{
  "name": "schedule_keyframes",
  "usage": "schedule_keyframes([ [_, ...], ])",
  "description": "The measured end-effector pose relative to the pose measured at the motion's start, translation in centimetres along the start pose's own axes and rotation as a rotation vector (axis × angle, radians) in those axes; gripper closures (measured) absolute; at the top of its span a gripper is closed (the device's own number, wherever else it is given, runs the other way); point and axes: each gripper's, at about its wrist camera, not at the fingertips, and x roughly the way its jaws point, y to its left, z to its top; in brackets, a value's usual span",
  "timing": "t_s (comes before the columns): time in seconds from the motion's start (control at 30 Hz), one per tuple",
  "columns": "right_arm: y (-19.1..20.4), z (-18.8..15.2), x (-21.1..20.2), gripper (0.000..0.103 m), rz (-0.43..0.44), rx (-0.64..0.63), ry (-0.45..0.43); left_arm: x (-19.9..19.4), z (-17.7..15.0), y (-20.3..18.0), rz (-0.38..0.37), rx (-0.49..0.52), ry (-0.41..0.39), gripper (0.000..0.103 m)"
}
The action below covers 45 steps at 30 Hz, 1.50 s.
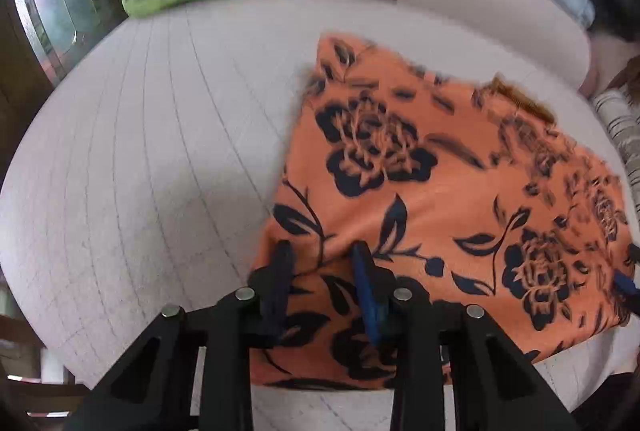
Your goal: Fold small clothes
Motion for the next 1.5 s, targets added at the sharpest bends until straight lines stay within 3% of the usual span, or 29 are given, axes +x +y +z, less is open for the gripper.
schedule_keyframes([
  [0.03, -0.9, 0.0, -0.5, 0.045, 0.039, 0.054, -0.017, -1.1, 0.3, -0.1, 0.032, -0.002, -0.014, 0.072],
  [0.07, -1.0, 0.3, -1.2, 0.043, 0.078, 0.079, -0.014, -2.1, 0.6, -0.1, 0.017, -0.007, -0.043, 0.07],
  [0.13, 0.7, 1.1, -2.7, 0.037, 0.072, 0.012, -0.045, -3.8, 1.7, -1.0, -0.045, 0.009, -0.106, 0.065],
  [0.2, 2.6, 3.0, -3.2, 0.03, 0.103, -0.07, -0.068, -4.2, 2.8, -2.2, -0.093, 0.031, -0.137, 0.052],
  [0.3, 3.4, 6.1, -0.7, 0.026, 0.212, -0.076, 0.008, -1.7, 3.8, -3.4, -0.084, 0.056, -0.113, 0.051],
  [0.37, 1.7, 8.2, 1.8, 0.028, 0.185, -0.06, 0.058, 1.2, 3.9, -2.8, -0.053, 0.046, -0.039, 0.051],
  [0.4, 0.6, 9.9, 3.3, 0.033, 0.13, -0.038, 0.07, 2.6, 3.9, -2.2, -0.011, 0.031, -0.002, 0.049],
  [0.43, -1.1, 11.1, 3.8, 0.043, 0.16, 0.022, 0.057, 3.3, 4.0, -1.1, 0.012, -0.007, 0.008, 0.048],
  [0.47, -2.4, 11.7, 3.2, 0.044, 0.196, 0.083, 0.033, 3.1, 4.1, -0.2, -0.019, -0.061, 0.019, 0.045],
  [0.5, -3.0, 12.4, 2.2, 0.042, 0.192, 0.12, -0.026, 2.7, 4.3, 0.4, -0.034, -0.102, 0.027, 0.046],
  [0.57, -2.2, 12.9, 0.7, 0.036, 0.17, 0.083, -0.081, 0.8, 4.9, 0.5, -0.033, -0.112, -0.033, 0.046],
  [0.63, -0.6, 12.6, 0.4, 0.031, 0.234, 0.029, -0.044, -0.5, 5.4, -0.2, -0.064, -0.07, -0.094, 0.046],
  [0.7, 1.0, 12.3, 1.2, 0.031, 0.23, -0.056, 0.013, -0.5, 6.1, -1.1, -0.099, -0.041, -0.105, 0.046],
  [0.77, 0.6, 13.4, 2.2, 0.031, 0.094, -0.095, -0.01, 1.6, 7.1, -1.6, -0.08, -0.024, -0.078, 0.046],
  [0.8, -1.3, 14.3, 2.9, 0.032, 0.069, -0.005, -0.026, 3.0, 7.4, -1.4, -0.038, -0.029, -0.041, 0.046],
  [0.83, -2.7, 14.6, 3.1, 0.033, 0.119, 0.091, -0.038, 5.2, 7.8, -0.8, 0.025, -0.045, 0.025, 0.045],
  [0.87, -3.1, 14.5, 2.9, 0.032, 0.146, 0.146, -0.054, 5.9, 7.8, -0.1, 0.013, -0.073, 0.044, 0.042],
  [0.9, -2.1, 14.1, 2.2, 0.031, 0.125, 0.118, -0.081, 5.4, 8.0, 0.5, -0.002, -0.105, 0.019, 0.042],
  [0.97, 1.2, 13.0, 1.0, 0.03, 0.053, -0.04, -0.1, 3.9, 8.2, 0.5, 0.044, -0.098, -0.011, 0.043],
  [1.03, 3.7, 11.0, 0.5, 0.026, 0.131, -0.118, -0.05, 2.0, 8.1, 0.5, 0.024, -0.087, -0.071, 0.043],
  [1.1, 4.7, 8.9, 0.6, 0.025, 0.142, -0.158, 0.011, 1.0, 7.7, 0.2, -0.001, -0.062, -0.082, 0.043],
  [1.23, 4.4, 4.7, 1.9, 0.025, 0.107, -0.149, 0.11, -0.2, 5.9, -0.1, 0.027, -0.04, -0.044, 0.043],
  [1.3, 4.6, 2.4, 1.3, 0.025, 0.09, -0.179, 0.101, -2.1, 4.5, -0.1, -0.003, -0.055, -0.059, 0.043],
  [1.4, 4.0, -0.7, -0.9, 0.025, 0.139, -0.213, 0.108, -4.8, 2.2, -1.5, -0.066, 0.005, -0.093, 0.043],
  [1.5, 2.4, -1.8, -0.5, 0.023, 0.149, -0.201, 0.108, -3.8, 0.3, -2.2, -0.077, 0.063, -0.069, 0.043],
])
